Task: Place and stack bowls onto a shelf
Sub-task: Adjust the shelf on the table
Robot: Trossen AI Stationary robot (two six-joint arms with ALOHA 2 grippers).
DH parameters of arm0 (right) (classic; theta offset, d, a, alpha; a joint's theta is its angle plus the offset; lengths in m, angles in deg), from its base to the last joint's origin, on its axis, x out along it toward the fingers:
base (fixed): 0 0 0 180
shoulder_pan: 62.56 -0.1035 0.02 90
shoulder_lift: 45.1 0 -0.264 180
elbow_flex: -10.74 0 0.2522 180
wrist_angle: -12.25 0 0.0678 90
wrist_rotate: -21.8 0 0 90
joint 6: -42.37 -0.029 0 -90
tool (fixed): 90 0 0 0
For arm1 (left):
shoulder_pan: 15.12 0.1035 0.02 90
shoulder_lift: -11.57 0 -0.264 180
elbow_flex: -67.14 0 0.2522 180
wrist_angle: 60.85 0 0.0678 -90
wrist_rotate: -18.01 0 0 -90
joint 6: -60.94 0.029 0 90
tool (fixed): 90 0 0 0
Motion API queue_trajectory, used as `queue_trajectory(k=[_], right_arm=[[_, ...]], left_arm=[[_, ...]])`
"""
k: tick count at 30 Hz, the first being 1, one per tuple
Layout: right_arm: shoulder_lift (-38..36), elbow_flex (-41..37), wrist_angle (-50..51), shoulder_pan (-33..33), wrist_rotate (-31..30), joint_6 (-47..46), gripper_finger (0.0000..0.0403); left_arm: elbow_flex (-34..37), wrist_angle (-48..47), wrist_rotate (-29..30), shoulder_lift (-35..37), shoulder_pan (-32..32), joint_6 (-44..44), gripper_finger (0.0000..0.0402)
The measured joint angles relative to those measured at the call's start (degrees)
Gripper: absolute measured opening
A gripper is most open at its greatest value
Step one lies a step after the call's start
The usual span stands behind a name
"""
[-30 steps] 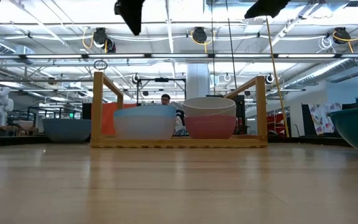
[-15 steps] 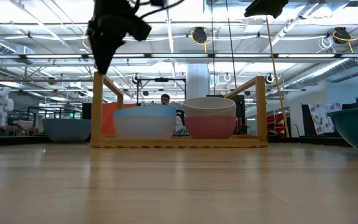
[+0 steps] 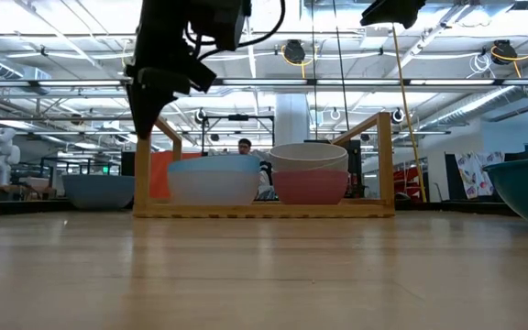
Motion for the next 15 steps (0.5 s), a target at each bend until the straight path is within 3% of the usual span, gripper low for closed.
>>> queue_trajectory(k=[15], right_arm=[[0.00,0.02,0.00,0.02,0.02,-1.94,0.0153]], left_arm=[[0.55,1.46,3.20,0.02,7.47,7.29,0.0099]])
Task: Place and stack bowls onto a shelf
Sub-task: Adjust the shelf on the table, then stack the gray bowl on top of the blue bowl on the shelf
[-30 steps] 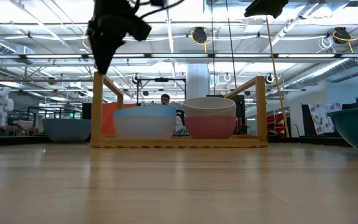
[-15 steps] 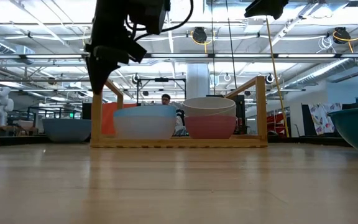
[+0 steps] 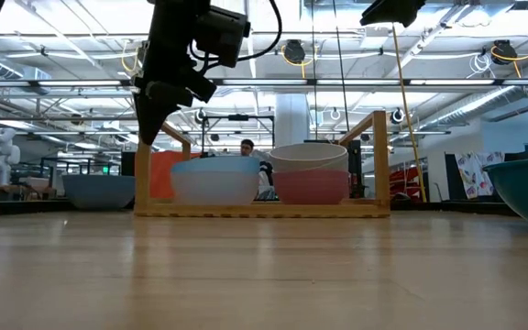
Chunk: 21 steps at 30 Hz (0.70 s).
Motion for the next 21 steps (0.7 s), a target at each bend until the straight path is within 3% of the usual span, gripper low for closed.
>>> queue_trajectory(k=[7,14,21], right_arm=[[-0.02,0.00,0.00,-2.41,0.11,0.87,0.0153],[-0.85,0.04,0.50,-8.81,-0.22,-1.03,0.0153],[-2.13,0.07,10.96,-13.16,-11.21,-2.71,0.0153]], left_arm=[[-1.02,0.32,-2.13,1.47,-1.59,-2.40,0.0099],[-2.91,1.97,-2.60,8.98,-6.64,-7.71,0.0099],[-2.97,3.06,-1.95,18.19,-12.06,-16.27,0.0099]])
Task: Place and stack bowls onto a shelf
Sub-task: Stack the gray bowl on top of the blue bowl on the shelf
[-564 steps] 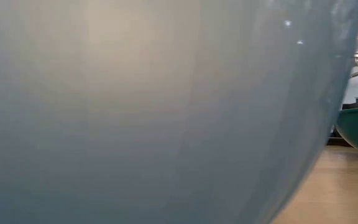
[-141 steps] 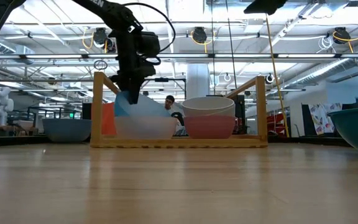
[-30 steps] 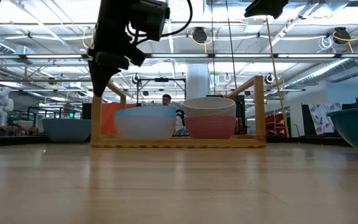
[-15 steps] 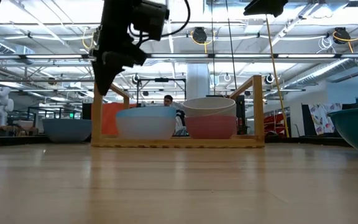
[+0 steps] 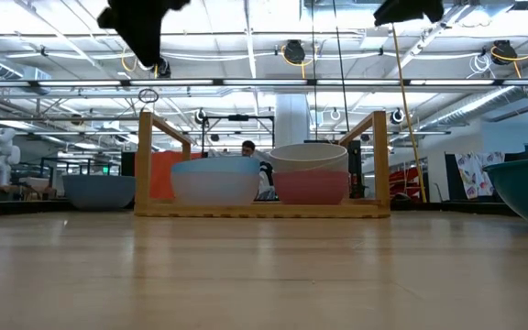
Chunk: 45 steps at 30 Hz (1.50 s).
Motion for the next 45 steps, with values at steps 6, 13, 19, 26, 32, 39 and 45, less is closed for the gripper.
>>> queue_trajectory(k=[6,13,19,26,32,39,45], right_arm=[[-0.84,0.00,8.78,-4.34,-0.95,-7.94,0.0153],[-1.32,-0.02,16.95,-9.50,-0.76,-14.16,0.0153],[-1.60,-0.02,23.31,-14.17,-0.56,-21.02,0.0153],[-1.58,-0.03,31.74,-19.01,8.19,-31.47,0.0153],[-1.23,-0.04,38.83,-21.45,20.17,-38.85,0.0153],[1.09,-0.04,45.89,-24.36,34.29,-43.61,0.0153],[6.31,-0.04,46.24,-27.93,44.19,-47.35,0.0153]], left_arm=[[-0.09,0.46,1.58,5.07,-4.68,-4.91,0.0099],[-0.09,0.67,1.58,6.97,-9.05,-9.09,0.0099],[-0.09,0.66,1.58,6.99,-11.64,-11.85,0.0099],[-0.09,0.64,1.69,6.99,-14.06,-15.55,0.0099],[-0.07,0.66,1.72,6.99,-15.23,-17.27,0.0099],[-0.07,0.68,2.63,6.97,-15.64,-17.20,0.0099],[-0.04,0.68,2.68,6.97,-15.64,-14.15,0.0099]])
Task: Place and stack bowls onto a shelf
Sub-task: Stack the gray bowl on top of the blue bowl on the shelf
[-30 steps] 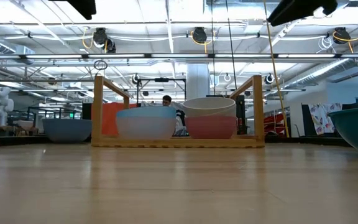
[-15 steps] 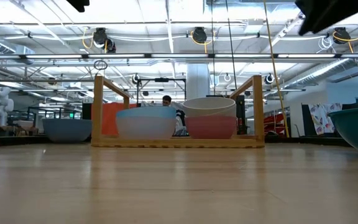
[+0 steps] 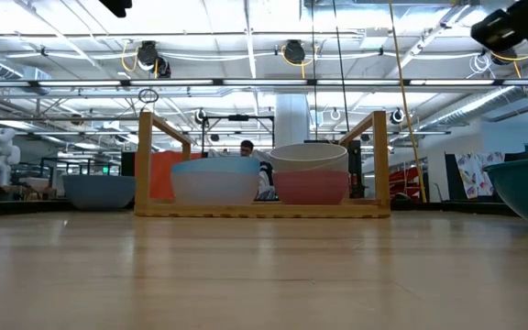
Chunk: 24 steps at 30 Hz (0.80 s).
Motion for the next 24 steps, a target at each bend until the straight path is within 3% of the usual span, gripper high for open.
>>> queue_trajectory(k=[5,10,15,24], right_arm=[[5.96,0.00,-0.92,-3.79,7.05,-5.14,0.0153],[10.87,0.00,-9.39,-7.59,12.27,-9.64,0.0153],[14.94,0.00,-16.91,-10.53,12.25,-13.84,0.0153],[21.55,0.00,-17.65,-13.00,10.57,-13.75,0.0153]], left_arm=[[0.00,-0.07,0.02,0.00,0.00,4.10,0.0099],[0.02,-0.11,0.02,0.00,0.00,8.19,0.0099],[0.02,-0.15,0.00,0.00,0.00,12.14,0.0099],[0.02,-0.19,0.00,0.00,0.00,15.60,0.0099]])
